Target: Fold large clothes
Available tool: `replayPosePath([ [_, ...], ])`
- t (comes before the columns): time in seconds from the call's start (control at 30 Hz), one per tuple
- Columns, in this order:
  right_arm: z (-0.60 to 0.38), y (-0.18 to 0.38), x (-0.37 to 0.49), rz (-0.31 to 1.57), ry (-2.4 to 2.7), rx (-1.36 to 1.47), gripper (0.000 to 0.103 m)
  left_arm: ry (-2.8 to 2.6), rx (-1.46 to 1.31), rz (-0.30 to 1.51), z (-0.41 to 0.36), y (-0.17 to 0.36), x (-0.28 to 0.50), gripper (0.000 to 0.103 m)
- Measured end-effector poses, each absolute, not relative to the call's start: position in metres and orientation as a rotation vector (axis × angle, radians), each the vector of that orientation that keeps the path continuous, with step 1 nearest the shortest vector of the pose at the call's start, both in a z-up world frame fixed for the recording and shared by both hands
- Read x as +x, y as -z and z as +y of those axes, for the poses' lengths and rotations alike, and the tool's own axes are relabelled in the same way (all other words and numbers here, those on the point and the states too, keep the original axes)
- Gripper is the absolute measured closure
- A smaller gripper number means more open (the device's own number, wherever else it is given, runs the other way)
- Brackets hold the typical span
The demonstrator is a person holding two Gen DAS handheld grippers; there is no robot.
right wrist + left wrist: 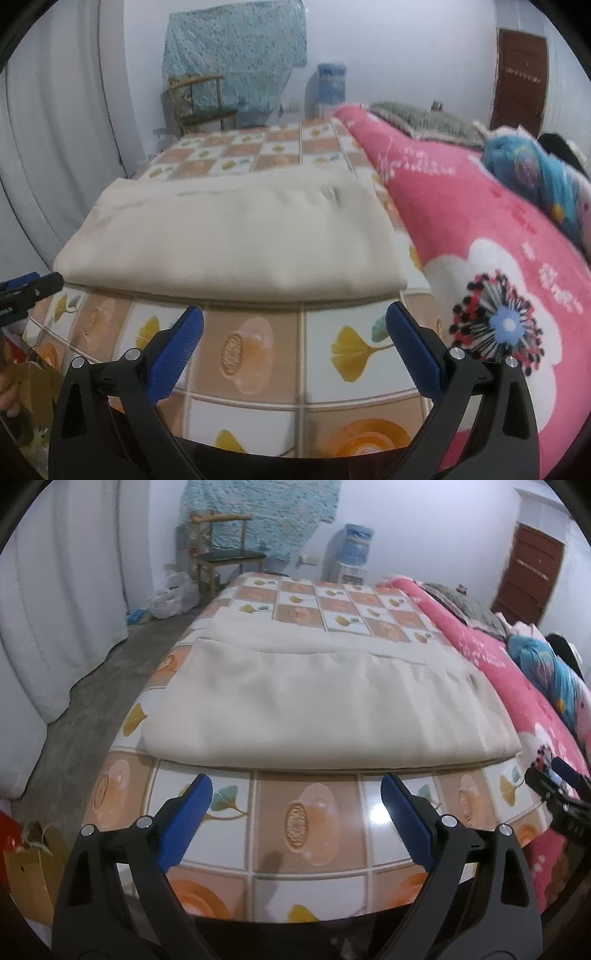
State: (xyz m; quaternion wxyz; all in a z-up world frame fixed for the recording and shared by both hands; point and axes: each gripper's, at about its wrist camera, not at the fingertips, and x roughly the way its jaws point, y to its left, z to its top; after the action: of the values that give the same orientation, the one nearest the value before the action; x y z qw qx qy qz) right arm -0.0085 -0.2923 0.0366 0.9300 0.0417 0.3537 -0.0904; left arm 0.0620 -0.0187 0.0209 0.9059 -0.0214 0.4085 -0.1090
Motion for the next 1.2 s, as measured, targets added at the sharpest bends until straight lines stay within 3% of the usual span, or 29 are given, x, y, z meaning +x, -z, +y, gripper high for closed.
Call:
replayPosePath([
  [0.1, -0.281, -0.049, -0.013, 0.691, 0.179, 0.075, 0.007, 0.182, -0.005, 0.830, -0.030, -0.026, 0.054, 0.009],
  [0.5, -0.260, -0.050, -0.014, 0.722, 0.111, 0.112, 0.007, 0.058, 0.128, 0.759, -0.056, -0.039, 0.033, 0.009],
  [1.2, -0.258, -0.041, -0.004, 0.785, 0.112, 0.114, 0.007, 0.062, 0.079, 0.872, -0.063, -0.023, 0.042, 0.009],
])
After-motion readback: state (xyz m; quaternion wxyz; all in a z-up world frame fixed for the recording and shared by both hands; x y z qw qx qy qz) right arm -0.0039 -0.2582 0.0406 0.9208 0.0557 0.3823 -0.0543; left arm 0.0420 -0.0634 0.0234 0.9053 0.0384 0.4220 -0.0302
